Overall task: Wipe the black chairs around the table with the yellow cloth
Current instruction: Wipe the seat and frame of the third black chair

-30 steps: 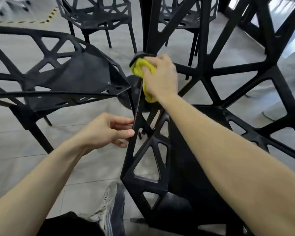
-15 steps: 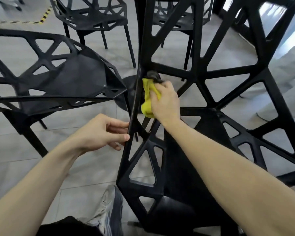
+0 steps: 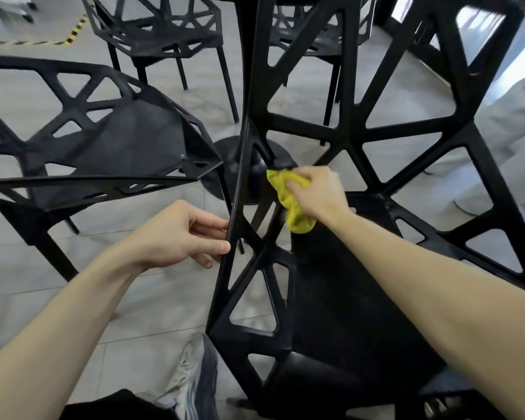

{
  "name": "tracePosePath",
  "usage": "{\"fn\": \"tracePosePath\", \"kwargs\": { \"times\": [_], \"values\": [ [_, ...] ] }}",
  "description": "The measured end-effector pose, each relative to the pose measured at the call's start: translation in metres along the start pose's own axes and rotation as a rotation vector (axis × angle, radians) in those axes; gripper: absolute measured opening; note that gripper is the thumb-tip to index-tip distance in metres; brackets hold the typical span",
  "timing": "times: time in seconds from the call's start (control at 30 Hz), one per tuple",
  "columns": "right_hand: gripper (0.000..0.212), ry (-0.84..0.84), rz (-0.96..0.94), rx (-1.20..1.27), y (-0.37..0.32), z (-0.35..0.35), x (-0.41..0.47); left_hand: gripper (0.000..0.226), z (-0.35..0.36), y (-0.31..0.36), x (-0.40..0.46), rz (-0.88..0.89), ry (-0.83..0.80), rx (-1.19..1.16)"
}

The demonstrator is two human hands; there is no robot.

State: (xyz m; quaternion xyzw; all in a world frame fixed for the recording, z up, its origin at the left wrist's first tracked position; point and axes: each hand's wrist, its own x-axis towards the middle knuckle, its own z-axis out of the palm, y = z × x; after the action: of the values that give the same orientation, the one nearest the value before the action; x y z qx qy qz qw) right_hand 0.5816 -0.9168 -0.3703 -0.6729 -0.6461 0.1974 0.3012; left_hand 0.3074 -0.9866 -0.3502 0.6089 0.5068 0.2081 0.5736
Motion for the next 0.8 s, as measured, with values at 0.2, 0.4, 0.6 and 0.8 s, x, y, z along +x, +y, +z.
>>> {"fn": "tracePosePath", "kwargs": {
  "times": [0.2,0.4,0.6,0.8],
  "values": [
    [0.040,0.071,-0.215,0.249,-0.077,0.027,-0.043,0.012,0.003,-0.003,-0.005,-0.093,0.071,0.033],
    [0.032,-0.074,-0.407,0.173,-0.040,0.023,-0.154,0.016,-0.005,-0.010,-0.027,-0.228,-0.263,0.219],
    [0.035,-0.037,-0.225,0.122,-0.024,0.046,-0.136,0.021,0.005,-0.007,-0.030,-0.159,-0.191,0.183],
    [0.036,-0.011,-0.038,0.035,-0.007,0.014,-0.106,0.019,0.006,-0.002,-0.025,-0.165,-0.206,0.206]
  ]
}}
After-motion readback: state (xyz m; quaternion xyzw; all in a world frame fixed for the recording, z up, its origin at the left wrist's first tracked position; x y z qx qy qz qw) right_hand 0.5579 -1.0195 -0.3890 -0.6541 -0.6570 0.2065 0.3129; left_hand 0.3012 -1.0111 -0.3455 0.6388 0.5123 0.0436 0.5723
